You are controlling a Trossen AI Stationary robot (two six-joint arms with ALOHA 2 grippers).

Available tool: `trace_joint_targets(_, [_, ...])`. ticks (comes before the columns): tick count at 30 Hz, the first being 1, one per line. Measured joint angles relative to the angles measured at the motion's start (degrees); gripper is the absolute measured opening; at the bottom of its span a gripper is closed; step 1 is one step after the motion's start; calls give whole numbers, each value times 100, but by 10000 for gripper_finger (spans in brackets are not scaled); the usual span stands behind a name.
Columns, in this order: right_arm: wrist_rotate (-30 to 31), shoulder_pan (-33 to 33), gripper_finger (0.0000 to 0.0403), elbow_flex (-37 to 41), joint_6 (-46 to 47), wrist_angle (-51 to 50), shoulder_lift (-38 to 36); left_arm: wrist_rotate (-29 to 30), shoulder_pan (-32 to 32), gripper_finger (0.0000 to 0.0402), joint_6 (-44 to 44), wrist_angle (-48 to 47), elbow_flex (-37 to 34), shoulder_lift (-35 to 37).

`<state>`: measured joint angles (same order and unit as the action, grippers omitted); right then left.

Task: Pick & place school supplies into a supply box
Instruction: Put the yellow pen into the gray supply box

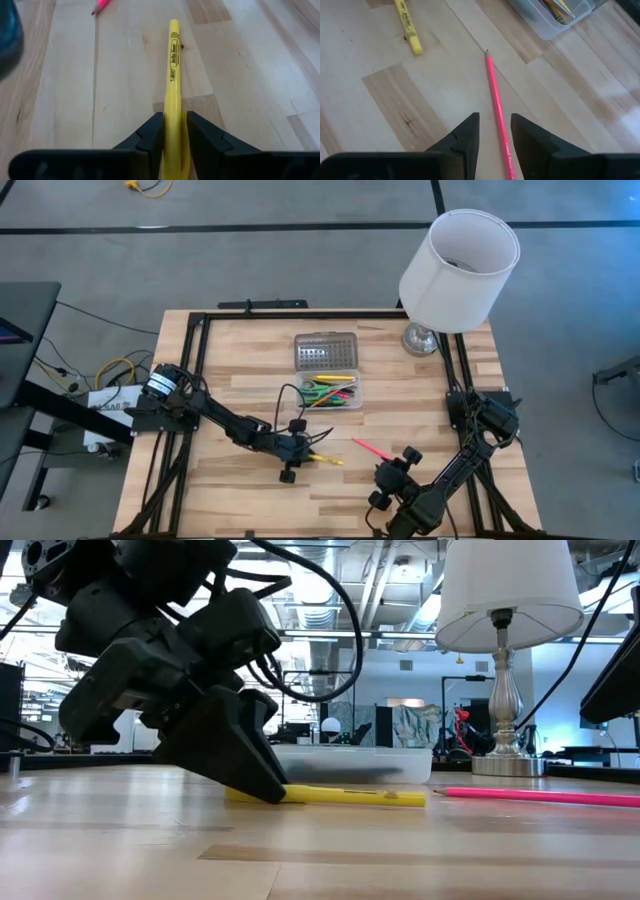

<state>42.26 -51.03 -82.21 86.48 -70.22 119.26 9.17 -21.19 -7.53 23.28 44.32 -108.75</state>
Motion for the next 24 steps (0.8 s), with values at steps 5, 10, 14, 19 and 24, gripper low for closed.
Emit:
trace_joint_targets(5, [0,0,108,0,0,0,0,-13,13,75,-17,-92,4,4])
trace_joint_targets(10, [0,0,108,0,0,2,0,3,13,55,19,-109,2,4])
trace_joint_targets(14, [0,0,108,0,-2,18,0,7,13,55,27,-92,-2,4])
trace_joint_targets(19, [0,0,108,0,-2,22,0,9,15,65,31,-69,-7,2])
trace_joint_targets(24, [0,0,108,2,-2,21,0,28,15,62,69,-43,-9,-1])
